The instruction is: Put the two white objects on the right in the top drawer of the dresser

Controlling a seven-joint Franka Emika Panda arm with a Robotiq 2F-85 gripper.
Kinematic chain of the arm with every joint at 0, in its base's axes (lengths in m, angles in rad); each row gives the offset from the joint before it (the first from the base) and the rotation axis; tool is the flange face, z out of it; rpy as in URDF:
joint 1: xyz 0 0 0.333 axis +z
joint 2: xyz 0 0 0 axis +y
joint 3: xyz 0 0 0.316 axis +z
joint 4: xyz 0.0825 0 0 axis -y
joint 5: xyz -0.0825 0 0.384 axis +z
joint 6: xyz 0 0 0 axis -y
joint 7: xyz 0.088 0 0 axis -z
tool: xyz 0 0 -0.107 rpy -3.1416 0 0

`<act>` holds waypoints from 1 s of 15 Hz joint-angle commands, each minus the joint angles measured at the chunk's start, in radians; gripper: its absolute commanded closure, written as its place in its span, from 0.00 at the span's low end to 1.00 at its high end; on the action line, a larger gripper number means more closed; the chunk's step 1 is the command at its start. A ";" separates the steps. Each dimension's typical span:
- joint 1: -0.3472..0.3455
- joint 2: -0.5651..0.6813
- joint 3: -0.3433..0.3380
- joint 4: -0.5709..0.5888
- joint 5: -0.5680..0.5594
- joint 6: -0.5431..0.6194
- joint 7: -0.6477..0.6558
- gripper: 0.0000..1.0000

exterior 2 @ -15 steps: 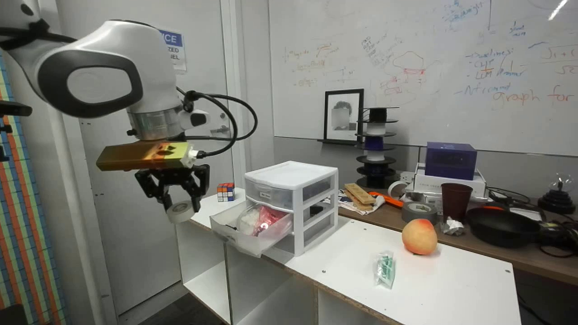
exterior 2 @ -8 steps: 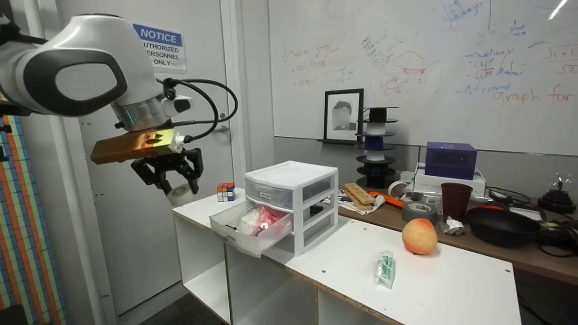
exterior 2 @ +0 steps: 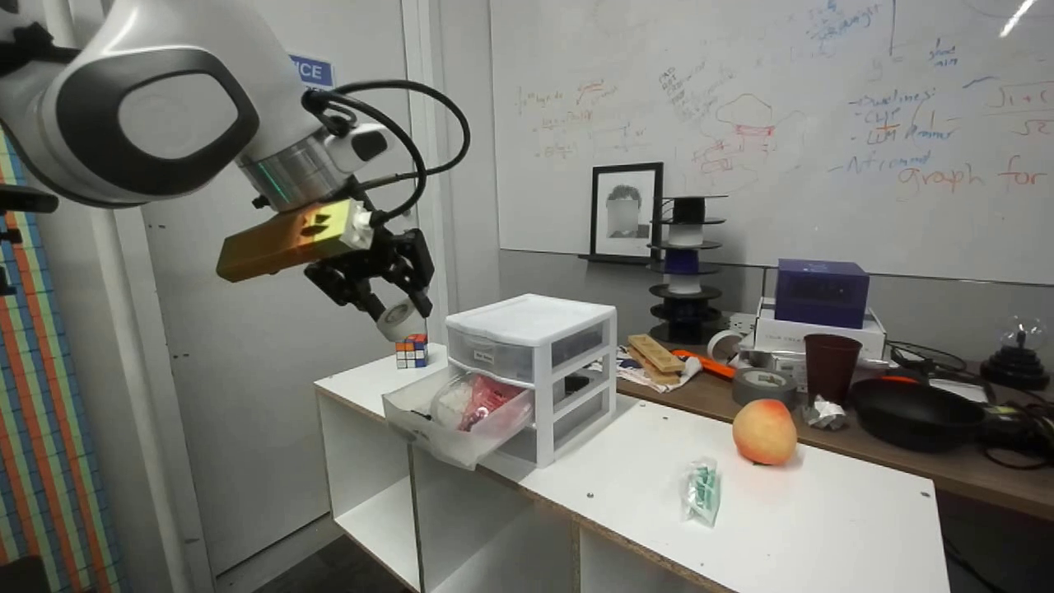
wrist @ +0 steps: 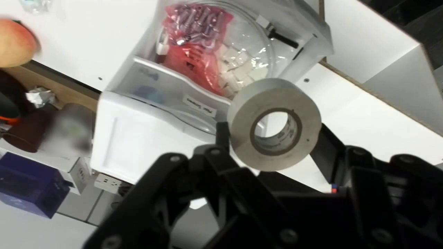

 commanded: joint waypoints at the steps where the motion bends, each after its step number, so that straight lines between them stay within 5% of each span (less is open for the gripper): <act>1: -0.082 0.113 0.005 0.034 -0.091 0.113 0.083 0.66; 5: -0.183 0.228 0.057 0.082 -0.124 0.135 0.119 0.66; 9: -0.135 0.308 0.028 0.146 -0.106 0.116 0.146 0.66; 14: -0.121 0.348 0.074 0.161 -0.054 0.053 0.146 0.66; 15: -0.127 0.347 0.098 0.155 -0.023 0.033 0.125 0.16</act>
